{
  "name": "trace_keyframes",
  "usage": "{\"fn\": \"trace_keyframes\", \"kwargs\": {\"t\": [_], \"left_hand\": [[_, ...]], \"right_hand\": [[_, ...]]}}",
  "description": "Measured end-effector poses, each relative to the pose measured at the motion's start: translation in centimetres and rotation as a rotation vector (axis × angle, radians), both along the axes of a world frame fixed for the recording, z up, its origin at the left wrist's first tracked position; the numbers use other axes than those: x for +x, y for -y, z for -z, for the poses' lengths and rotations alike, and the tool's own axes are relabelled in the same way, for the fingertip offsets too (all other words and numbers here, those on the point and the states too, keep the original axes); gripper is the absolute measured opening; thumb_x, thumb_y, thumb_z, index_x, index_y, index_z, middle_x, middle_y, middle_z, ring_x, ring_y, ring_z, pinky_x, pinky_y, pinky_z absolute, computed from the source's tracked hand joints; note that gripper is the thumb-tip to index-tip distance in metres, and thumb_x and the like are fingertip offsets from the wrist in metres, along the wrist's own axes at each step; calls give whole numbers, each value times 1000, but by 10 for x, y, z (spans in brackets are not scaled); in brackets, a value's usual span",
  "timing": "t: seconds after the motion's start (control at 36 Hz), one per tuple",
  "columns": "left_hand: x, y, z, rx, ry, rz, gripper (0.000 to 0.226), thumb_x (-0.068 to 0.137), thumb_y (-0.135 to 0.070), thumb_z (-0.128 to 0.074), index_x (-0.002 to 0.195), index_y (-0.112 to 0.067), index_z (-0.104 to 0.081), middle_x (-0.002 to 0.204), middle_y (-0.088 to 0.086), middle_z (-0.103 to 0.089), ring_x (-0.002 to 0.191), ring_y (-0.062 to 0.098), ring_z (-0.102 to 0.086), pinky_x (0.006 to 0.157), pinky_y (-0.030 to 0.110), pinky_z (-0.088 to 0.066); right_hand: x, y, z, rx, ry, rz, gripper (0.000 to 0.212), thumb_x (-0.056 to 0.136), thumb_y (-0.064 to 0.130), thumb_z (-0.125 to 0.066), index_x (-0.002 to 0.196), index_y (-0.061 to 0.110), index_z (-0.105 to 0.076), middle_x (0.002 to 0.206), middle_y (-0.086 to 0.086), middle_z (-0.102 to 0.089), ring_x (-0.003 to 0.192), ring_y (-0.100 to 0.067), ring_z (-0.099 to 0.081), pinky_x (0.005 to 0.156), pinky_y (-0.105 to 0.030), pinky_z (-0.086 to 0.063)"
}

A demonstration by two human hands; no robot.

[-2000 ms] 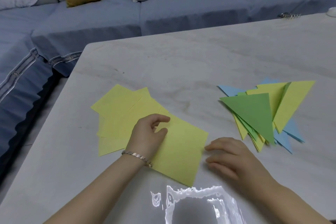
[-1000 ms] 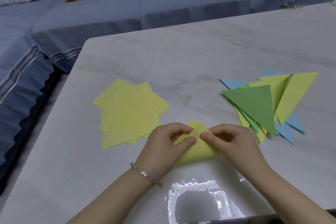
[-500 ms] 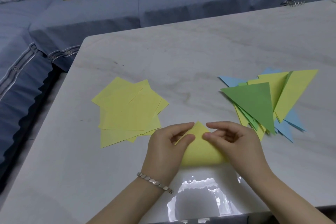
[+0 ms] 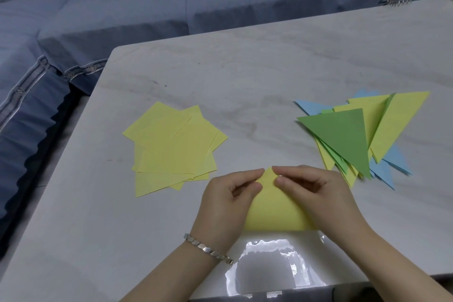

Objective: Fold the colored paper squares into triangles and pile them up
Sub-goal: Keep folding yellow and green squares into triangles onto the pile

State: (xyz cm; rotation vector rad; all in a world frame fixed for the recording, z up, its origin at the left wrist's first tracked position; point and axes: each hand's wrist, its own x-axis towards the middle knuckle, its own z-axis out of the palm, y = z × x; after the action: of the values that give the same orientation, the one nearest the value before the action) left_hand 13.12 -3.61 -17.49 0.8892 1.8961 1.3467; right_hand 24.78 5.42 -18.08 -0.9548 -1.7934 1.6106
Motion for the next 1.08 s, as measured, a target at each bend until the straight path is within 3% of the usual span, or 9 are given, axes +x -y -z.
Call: {"fn": "trace_keyframes", "kwargs": {"t": [0.11, 0.19, 0.53, 0.67, 0.75, 0.81, 0.89, 0.94, 1.08], "left_hand": [[1, 0, -1, 6, -3, -11, 32, 80, -4, -66, 80, -36, -68, 64, -20, -65, 65, -8, -57, 63, 3, -41], [2, -1, -2, 8, 20, -32, 34, 79, -4, -68, 76, -38, -67, 65, -12, -64, 62, -3, -54, 62, 3, -42], [1, -1, -5, 22, 5, -26, 33, 78, -5, -69, 76, -38, -67, 65, -10, -65, 60, -8, -55, 60, 2, -39], [-2, -5, -3, -18, 24, 7, 33, 76, -5, -71, 80, -37, -64, 62, -11, -59, 52, -2, -50, 56, 3, -39], [-10, -14, 1, -89, 44, 48, 28, 73, -8, -75, 74, -33, -62, 55, -13, -58, 48, -3, -48, 55, 7, -41], [-16, -22, 6, -119, 45, 35, 28, 71, -7, -77, 61, -28, -61, 43, -16, -55, 45, -6, -48, 52, 5, -40], [-26, -38, 19, -141, 39, -15, 31, 71, -4, -76, 56, -25, -59, 38, -18, -53, 40, -8, -48, 50, 7, -39], [-34, -48, 30, -150, 24, -74, 32, 72, -3, -75, 55, -25, -58, 37, -18, -53, 40, -7, -48, 51, 8, -40], [-44, -66, 49, -161, -21, -158, 21, 73, -5, -74, 64, -18, -61, 56, -9, -55, 52, 2, -49, 54, 9, -39]], "right_hand": [[0, 0, 1, 2, 0, 15, 28, 75, 1, -71, 76, 29, -71, 76, 8, -70, 65, 6, -60, 63, -4, -41], [1, -1, 2, 9, -8, 21, 29, 74, 1, -71, 77, 30, -71, 75, 7, -70, 63, 5, -59, 63, -4, -41], [-1, -3, 5, 76, -3, -36, 30, 77, 3, -69, 78, 32, -70, 66, 13, -64, 63, 5, -55, 60, -6, -37], [-2, -5, 6, 114, -8, -50, 30, 75, 1, -70, 75, 31, -71, 73, 5, -65, 64, 4, -57, 60, -6, -38], [-6, -11, 10, 159, 15, -67, 31, 73, 1, -73, 75, 32, -70, 69, 14, -67, 64, 4, -59, 62, -6, -41], [-9, -17, 16, 236, 60, -50, 30, 73, 5, -75, 76, 33, -69, 64, 19, -67, 66, 5, -59, 65, -5, -41], [-15, -28, 29, 680, 165, 24, 8, 79, 15, -68, 84, 19, -73, 76, 7, -66, 80, -4, -54, 71, -13, -39], [-18, -30, 41, 874, 237, 6, 23, 83, 24, -54, 88, 12, -73, 89, -4, -64, 87, -12, -49, 74, -24, -43], [-15, -26, 70, 1013, 456, -275, 37, 82, 35, -44, 95, 15, -71, 107, -7, -66, 95, -26, -63, 80, -37, -51]]}}
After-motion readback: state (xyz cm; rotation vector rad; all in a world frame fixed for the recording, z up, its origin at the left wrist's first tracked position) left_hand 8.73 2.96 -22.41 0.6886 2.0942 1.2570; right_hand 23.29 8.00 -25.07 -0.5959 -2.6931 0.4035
